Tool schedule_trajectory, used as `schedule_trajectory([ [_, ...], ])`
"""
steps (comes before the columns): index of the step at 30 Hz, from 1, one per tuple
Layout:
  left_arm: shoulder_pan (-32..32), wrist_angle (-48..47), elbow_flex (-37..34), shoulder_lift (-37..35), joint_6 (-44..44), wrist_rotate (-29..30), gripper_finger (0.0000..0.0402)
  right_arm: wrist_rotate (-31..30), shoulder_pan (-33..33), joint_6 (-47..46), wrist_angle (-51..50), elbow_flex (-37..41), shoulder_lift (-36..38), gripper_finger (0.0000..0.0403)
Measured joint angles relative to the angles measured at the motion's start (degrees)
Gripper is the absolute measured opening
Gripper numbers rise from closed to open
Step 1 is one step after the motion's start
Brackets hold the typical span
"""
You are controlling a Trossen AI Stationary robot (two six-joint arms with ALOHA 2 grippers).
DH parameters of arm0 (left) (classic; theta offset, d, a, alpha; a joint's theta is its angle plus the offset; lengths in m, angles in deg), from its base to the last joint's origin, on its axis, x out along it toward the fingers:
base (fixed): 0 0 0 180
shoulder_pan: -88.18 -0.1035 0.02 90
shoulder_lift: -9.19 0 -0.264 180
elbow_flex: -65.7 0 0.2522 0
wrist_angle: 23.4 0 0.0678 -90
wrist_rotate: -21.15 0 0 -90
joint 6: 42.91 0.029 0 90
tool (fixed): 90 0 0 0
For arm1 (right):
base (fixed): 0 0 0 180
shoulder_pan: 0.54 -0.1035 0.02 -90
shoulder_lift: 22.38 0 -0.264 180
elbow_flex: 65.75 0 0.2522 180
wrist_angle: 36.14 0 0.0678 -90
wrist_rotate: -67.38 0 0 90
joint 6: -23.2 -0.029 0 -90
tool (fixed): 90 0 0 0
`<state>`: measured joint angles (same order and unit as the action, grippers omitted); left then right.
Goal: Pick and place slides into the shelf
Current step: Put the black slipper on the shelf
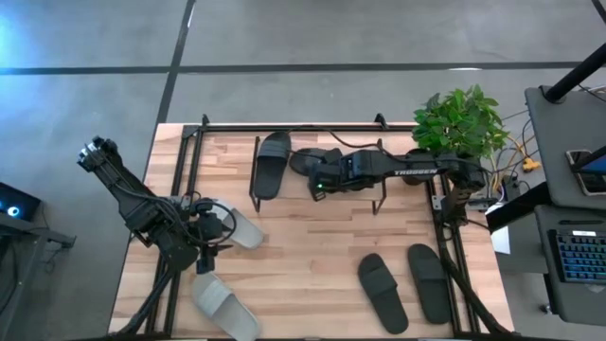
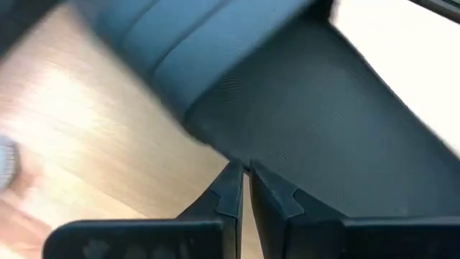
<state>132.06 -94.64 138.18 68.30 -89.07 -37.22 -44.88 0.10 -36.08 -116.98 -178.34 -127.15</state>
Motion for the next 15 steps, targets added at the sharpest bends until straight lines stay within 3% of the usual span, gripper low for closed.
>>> schedule_trajectory([
  [7,0.00,0.14,0.11,0.07,-0.11,0.12,0.0189,0.30,0.02,1.58,10.04,0.04,0.15,0.0018],
  [15,-0.01,0.54,0.07,0.37,-0.71,0.18,0.0189,3.43,-0.59,2.38,6.68,0.03,1.72,0.0018],
])
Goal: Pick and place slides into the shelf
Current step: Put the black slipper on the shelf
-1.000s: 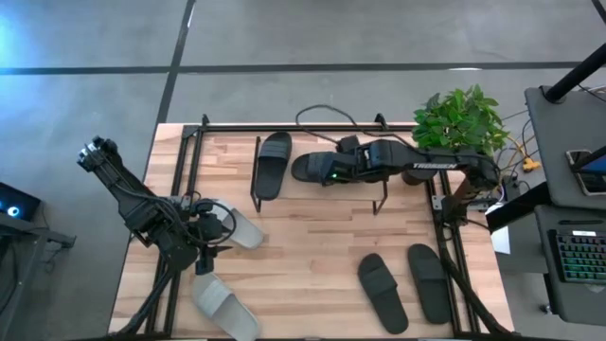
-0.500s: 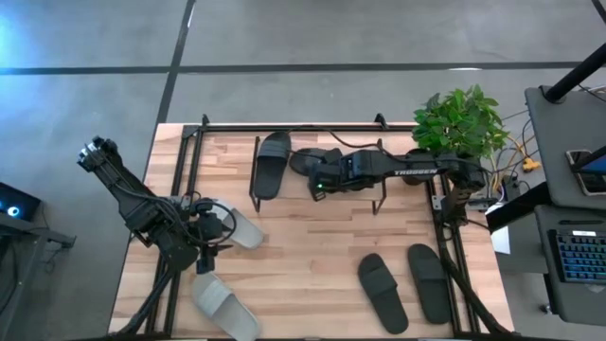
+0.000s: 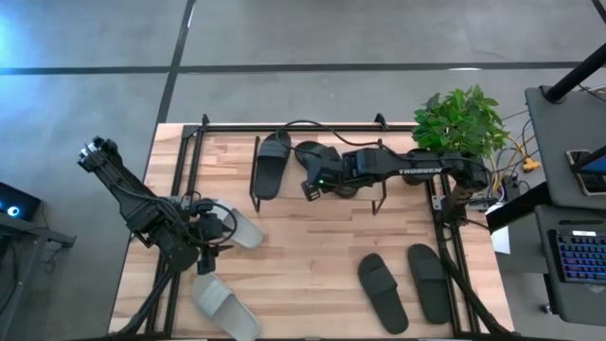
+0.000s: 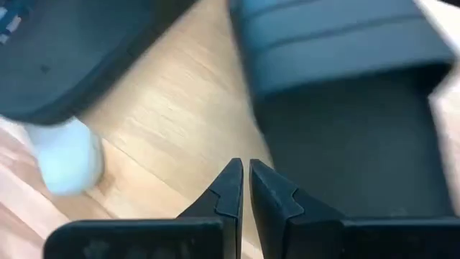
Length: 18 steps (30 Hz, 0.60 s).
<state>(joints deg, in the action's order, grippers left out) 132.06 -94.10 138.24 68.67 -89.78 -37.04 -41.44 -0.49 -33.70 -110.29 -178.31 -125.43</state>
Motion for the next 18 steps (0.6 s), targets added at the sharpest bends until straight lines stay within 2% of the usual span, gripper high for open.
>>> schedule_trajectory([
  [7,0.02,0.29,-0.13,0.13,-0.81,-0.02,0.0189,-4.48,-0.91,-5.94,-17.53,-0.18,1.16,0.0018],
  [10,0.00,0.37,-0.17,0.15,-0.79,-0.01,0.0189,-4.96,-0.89,-6.10,-21.66,-0.15,0.88,0.0018],
  [18,0.00,0.42,-0.24,0.15,-0.77,0.11,0.0189,-1.55,-0.96,-4.24,-17.31,-0.03,-0.10,0.0018],
])
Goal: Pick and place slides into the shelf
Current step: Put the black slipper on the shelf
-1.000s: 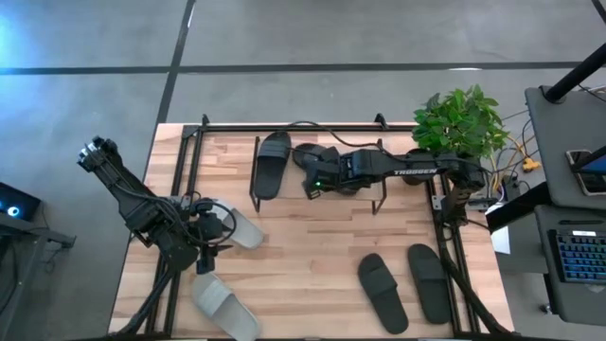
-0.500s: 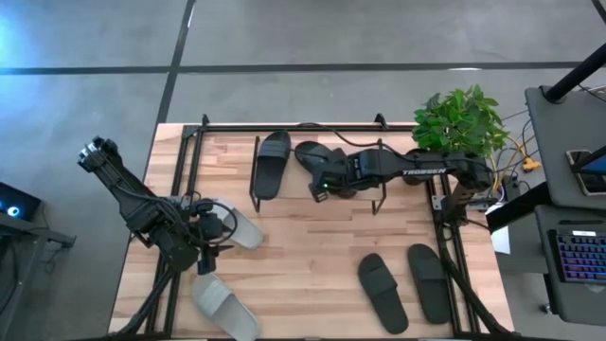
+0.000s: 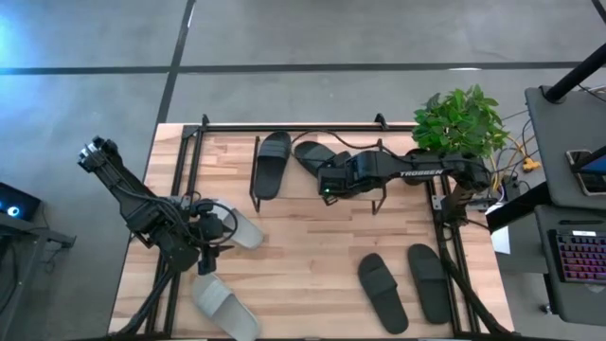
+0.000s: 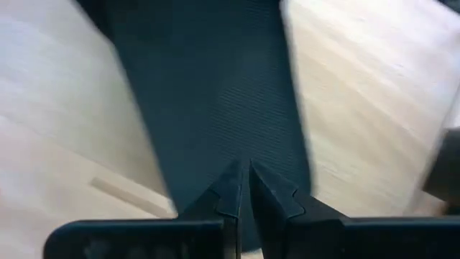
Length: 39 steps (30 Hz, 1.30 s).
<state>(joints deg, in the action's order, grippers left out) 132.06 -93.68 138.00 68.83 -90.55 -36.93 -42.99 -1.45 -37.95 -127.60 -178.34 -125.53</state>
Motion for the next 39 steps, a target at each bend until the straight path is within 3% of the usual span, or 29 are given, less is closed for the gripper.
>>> schedule_trajectory([
  [9,0.00,0.15,-0.02,0.02,0.00,0.07,0.0189,0.39,0.06,4.25,12.13,-0.02,-1.69,0.0018],
  [21,0.02,0.57,-0.04,0.44,0.02,0.43,0.0189,0.08,-0.21,4.40,17.35,-0.34,-3.17,0.0018],
  [25,0.00,0.57,-0.04,0.88,0.02,0.44,0.0189,-2.54,-0.69,4.52,17.40,-2.30,-1.56,0.0018],
  [28,0.00,0.59,-0.04,1.15,0.02,0.44,0.0189,-5.87,-0.97,4.82,15.42,-4.63,-0.34,0.0018],
  [32,0.00,0.61,-0.04,1.24,0.02,0.44,0.0189,-11.00,-0.97,4.54,4.81,-8.33,-0.29,0.0018],
  [36,0.02,0.68,-0.04,1.07,0.02,0.48,0.0189,-10.96,0.33,3.11,-6.02,-9.31,-0.57,0.0018],
  [39,0.00,0.72,-0.04,0.98,0.02,0.55,0.0189,-10.65,0.71,2.01,-7.61,-7.58,-0.73,0.0018],
])
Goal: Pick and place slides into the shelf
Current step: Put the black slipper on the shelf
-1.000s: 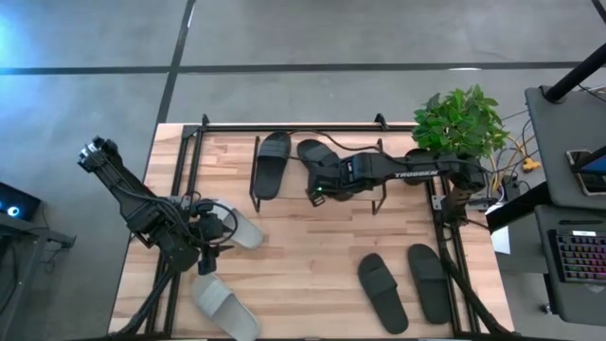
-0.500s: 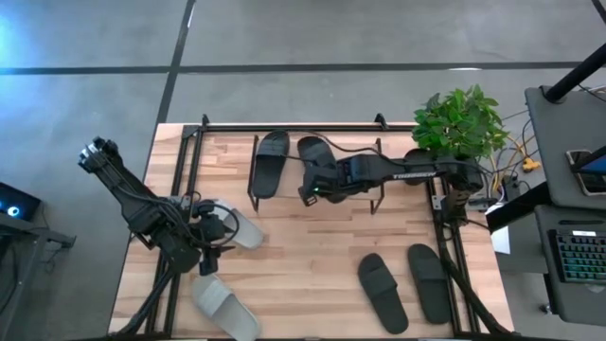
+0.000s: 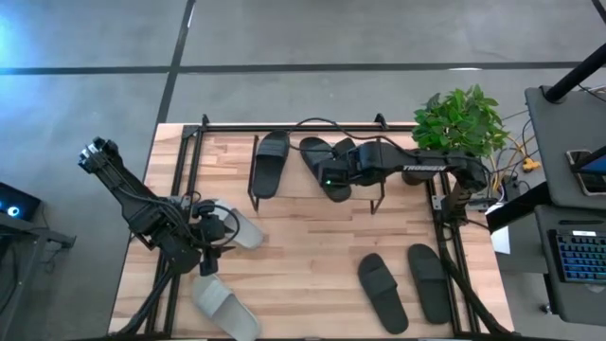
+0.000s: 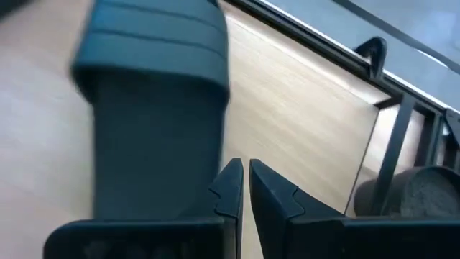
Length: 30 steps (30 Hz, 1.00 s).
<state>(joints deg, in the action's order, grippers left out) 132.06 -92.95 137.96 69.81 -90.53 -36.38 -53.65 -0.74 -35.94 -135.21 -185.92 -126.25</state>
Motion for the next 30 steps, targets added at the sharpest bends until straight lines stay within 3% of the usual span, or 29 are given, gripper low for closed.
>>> schedule_trajectory([
  [13,0.01,0.09,0.00,0.00,-0.02,0.00,0.0189,2.74,1.34,-0.87,1.46,6.35,-2.20,0.0018],
  [26,0.00,0.11,0.00,-0.02,-0.06,-0.04,0.0189,6.16,1.34,8.27,19.39,6.38,-2.86,0.0017],
  [30,0.01,0.34,0.00,-0.02,-0.07,-0.07,0.0189,6.45,1.34,7.74,19.36,6.27,-2.82,0.0017],
])
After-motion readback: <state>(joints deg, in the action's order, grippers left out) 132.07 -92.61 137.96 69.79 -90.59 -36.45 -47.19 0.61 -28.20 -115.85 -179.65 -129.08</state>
